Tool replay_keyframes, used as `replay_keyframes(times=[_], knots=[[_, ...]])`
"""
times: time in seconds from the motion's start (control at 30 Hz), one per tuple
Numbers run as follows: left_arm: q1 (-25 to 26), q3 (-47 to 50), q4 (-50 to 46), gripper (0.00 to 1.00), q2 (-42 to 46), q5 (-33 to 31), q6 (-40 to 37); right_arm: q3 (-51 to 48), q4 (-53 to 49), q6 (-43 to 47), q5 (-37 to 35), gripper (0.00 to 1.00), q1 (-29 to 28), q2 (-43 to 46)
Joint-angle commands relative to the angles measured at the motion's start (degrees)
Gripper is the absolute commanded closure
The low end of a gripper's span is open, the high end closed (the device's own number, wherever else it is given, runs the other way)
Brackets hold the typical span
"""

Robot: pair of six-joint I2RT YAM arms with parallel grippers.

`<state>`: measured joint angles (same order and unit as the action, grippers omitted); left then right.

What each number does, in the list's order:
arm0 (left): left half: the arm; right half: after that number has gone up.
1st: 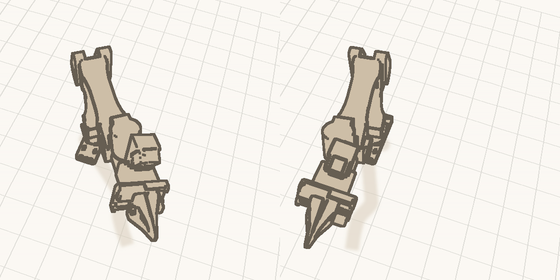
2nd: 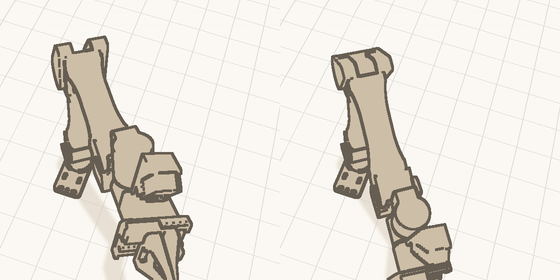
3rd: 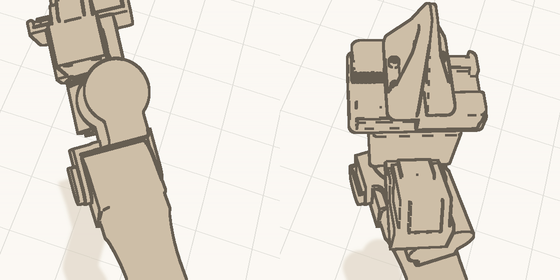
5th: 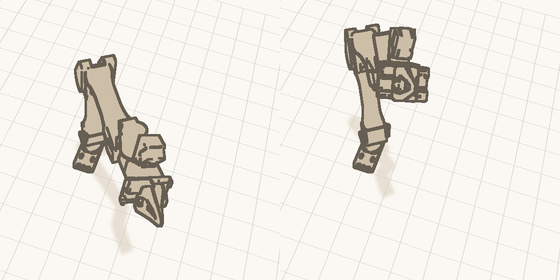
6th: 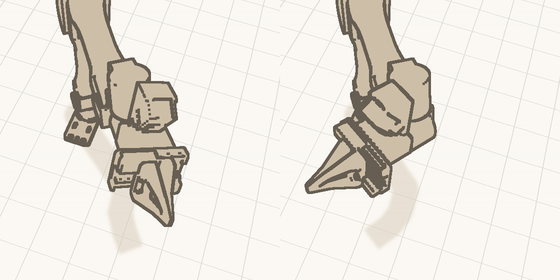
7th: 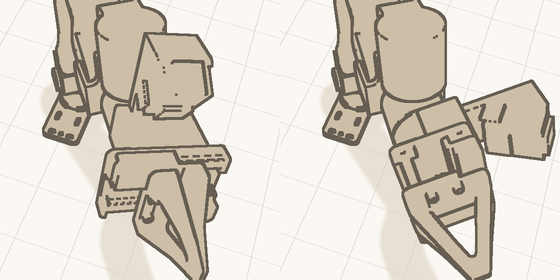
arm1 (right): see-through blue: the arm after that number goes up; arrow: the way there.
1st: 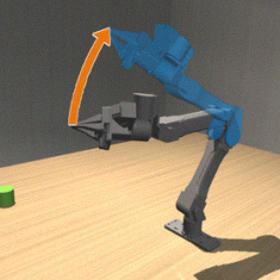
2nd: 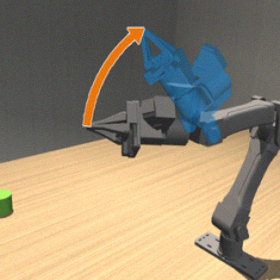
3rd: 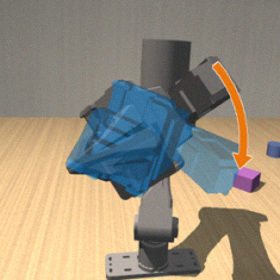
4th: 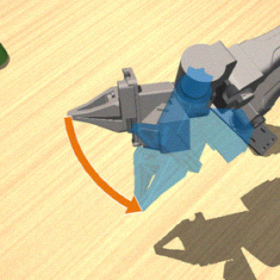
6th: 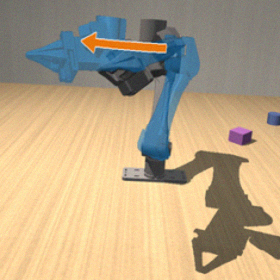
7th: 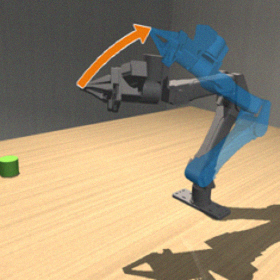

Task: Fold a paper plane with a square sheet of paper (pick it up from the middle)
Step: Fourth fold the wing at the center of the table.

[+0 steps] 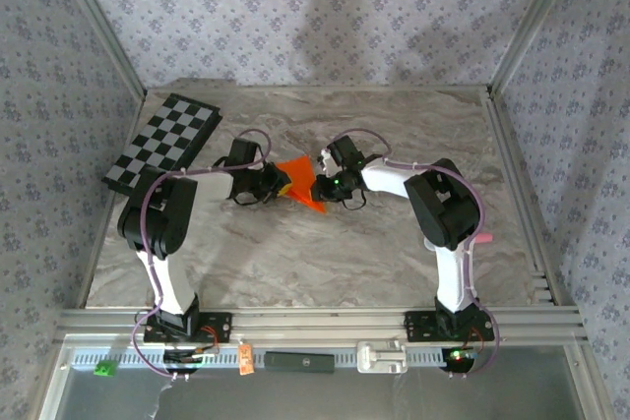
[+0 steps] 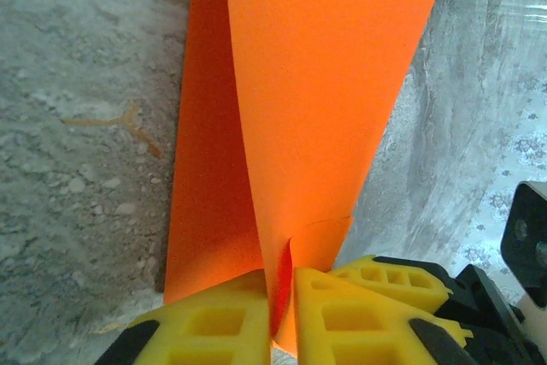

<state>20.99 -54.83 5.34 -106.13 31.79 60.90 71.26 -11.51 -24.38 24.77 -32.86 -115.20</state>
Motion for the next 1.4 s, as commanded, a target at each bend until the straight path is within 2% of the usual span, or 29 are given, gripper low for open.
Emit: replay_keyframes(times=[0.0, 0.17, 0.27, 0.4, 0.5, 0.7, 0.93, 1.37], knots=[[-0.2, -1.8, -0.5, 0.9, -1.0, 1.7, -2.2, -0.4, -1.9, 1.9, -0.7, 0.8, 0.7, 0.1], [-0.1, -2.4, -1.5, 0.96, -0.3, 1.4, -2.4, -0.5, -1.2, 4.8, -2.5, 0.74, 0.7, 4.2], [0.0, -2.6, -2.2, 0.96, 0.9, 1.1, -1.6, -1.9, -0.8, 7.7, -7.8, 0.69, 0.3, 7.4], [0.2, -5.1, -8.5, 0.96, 1.4, -0.2, -1.5, -5.0, -1.8, 13.5, -24.1, 0.61, -2.4, 12.5], [0.5, -6.4, -10.4, 0.96, 1.8, -0.6, -0.7, -6.3, -1.2, 15.1, -30.3, 0.58, -4.4, 15.3], [1.7, -10.0, -15.9, 0.96, 1.7, -3.2, -0.5, -8.1, 2.0, 18.3, -33.7, 0.55, -10.0, 16.5], [3.0, -12.3, -18.9, 0.96, 1.2, -5.3, -0.7, -6.5, 4.2, 18.5, -35.3, 0.55, -14.4, 11.7], [3.2, -11.7, -17.9, 0.96, 1.5, -5.3, 2.0, -6.3, 5.7, 16.0, -37.1, 0.56, -15.0, 8.0]])
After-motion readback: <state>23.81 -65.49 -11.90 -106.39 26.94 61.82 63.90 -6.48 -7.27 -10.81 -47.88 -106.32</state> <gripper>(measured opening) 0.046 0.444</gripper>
